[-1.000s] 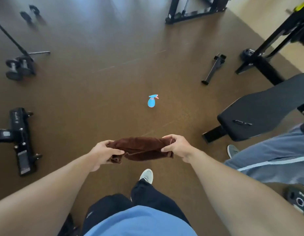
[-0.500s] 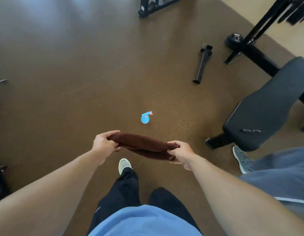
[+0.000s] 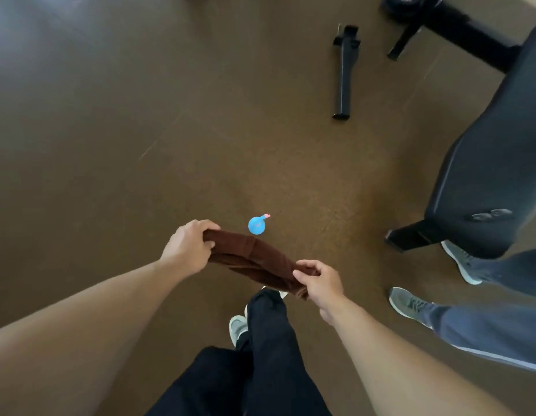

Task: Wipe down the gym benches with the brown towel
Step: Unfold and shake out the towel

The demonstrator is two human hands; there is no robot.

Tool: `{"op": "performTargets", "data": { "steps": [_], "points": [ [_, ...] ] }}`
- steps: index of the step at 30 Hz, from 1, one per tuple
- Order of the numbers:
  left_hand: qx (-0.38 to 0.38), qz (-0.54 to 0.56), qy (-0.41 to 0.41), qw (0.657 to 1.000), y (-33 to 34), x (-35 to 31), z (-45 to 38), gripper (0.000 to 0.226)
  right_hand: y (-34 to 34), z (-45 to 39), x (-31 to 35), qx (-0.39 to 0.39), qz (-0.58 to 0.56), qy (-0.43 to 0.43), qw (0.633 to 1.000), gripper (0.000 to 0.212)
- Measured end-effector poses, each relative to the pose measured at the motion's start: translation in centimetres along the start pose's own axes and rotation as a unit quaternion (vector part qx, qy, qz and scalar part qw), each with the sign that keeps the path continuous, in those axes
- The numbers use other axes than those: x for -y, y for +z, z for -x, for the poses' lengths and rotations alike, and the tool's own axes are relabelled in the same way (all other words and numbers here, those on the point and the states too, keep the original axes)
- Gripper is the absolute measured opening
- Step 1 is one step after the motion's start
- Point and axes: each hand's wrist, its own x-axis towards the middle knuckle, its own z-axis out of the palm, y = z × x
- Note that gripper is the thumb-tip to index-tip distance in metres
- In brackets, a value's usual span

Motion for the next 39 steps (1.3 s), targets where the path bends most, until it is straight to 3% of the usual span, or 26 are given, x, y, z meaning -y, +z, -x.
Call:
{"op": "performTargets", "data": {
  "steps": [5,13,19,22,25,27,30,35,39],
  "points": [
    [0.005,-0.035,0.070,0.997,2.6,0.2,-11.3,0.040,4.2,-8.2,-0.6,-0.052,-0.032,0.012,0.998,0.035],
    [0.016,-0.067,0.143,0.987,12.2,3.7,-28.8,0.041,12.8,-24.1,-4.9,-0.124,-0.115,0.064,0.984,0.028],
    [0.042,-0.102,0.200,0.974,18.3,6.3,-36.6,0.042,17.1,-31.6,-8.8,-0.192,-0.097,0.086,0.973,0.022],
    [0.042,-0.127,0.171,0.976,20.5,7.1,-38.3,0.043,18.2,-34.1,-9.7,-0.187,-0.096,0.089,0.973,0.026],
    [0.060,-0.159,0.070,0.983,21.9,7.5,-39.0,0.058,19.2,-35.9,-10.2,-0.187,-0.076,0.087,0.975,0.035],
    [0.127,-0.165,0.036,0.977,22.7,7.9,-38.8,0.059,19.7,-36.4,-9.9,-0.206,-0.052,0.077,0.974,0.038],
    [0.246,-0.144,0.054,0.957,24.3,8.4,-37.6,0.052,20.7,-36.9,-7.8,-0.179,-0.052,0.064,0.980,0.041],
    [0.315,-0.118,0.049,0.940,26.8,8.6,-35.9,0.076,22.3,-38.8,-3.4,-0.145,-0.054,0.104,0.983,0.074],
    [0.335,-0.045,0.037,0.941,28.6,9.5,-35.3,0.078,21.7,-40.6,-1.9,-0.172,0.016,0.088,0.981,0.054]
  ]
}}
